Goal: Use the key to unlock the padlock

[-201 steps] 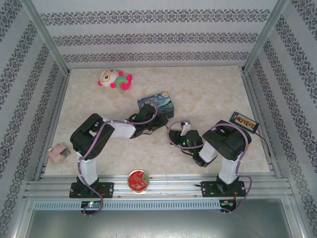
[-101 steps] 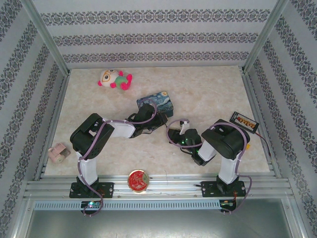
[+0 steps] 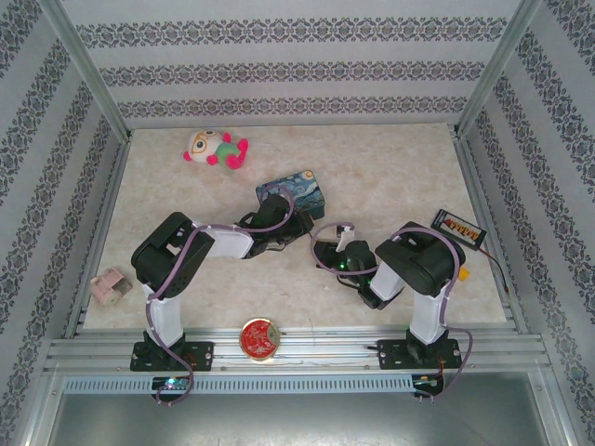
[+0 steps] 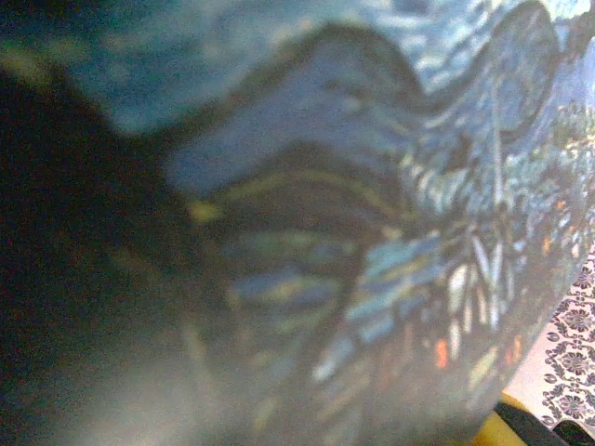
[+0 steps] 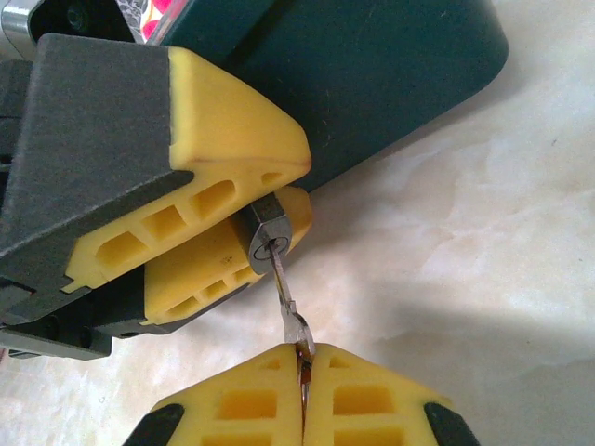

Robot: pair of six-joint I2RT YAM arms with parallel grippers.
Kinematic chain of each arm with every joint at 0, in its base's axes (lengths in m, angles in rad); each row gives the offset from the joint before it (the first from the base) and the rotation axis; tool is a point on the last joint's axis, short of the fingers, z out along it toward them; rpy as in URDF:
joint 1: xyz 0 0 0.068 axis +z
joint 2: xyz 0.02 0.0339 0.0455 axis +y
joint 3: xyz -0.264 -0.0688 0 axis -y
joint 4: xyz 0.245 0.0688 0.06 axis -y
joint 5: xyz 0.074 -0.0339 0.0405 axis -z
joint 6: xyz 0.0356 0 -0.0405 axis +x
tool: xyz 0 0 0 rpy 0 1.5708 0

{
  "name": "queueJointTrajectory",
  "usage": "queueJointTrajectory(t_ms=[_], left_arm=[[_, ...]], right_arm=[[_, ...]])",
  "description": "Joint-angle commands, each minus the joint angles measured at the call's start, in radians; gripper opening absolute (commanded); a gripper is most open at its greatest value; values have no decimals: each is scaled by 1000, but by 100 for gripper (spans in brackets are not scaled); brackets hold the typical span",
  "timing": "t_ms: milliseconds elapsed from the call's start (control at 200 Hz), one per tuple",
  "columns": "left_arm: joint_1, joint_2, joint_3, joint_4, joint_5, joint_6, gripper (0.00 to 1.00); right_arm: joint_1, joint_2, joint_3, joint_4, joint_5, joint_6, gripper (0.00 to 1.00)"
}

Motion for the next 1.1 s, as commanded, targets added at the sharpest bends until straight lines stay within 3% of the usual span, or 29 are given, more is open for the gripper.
queueJointTrajectory(t_ms=[0, 785, 1094], left_arm=[[1, -16, -16, 69, 56, -55, 8], [3, -16, -34, 88, 57, -78, 8], [3, -12, -28, 73, 74, -71, 8]], right_arm=[[-6, 28, 17, 30, -3, 19, 0], [0, 43, 23, 31, 5, 53, 0], [-46, 29, 31, 31, -29, 111, 0]])
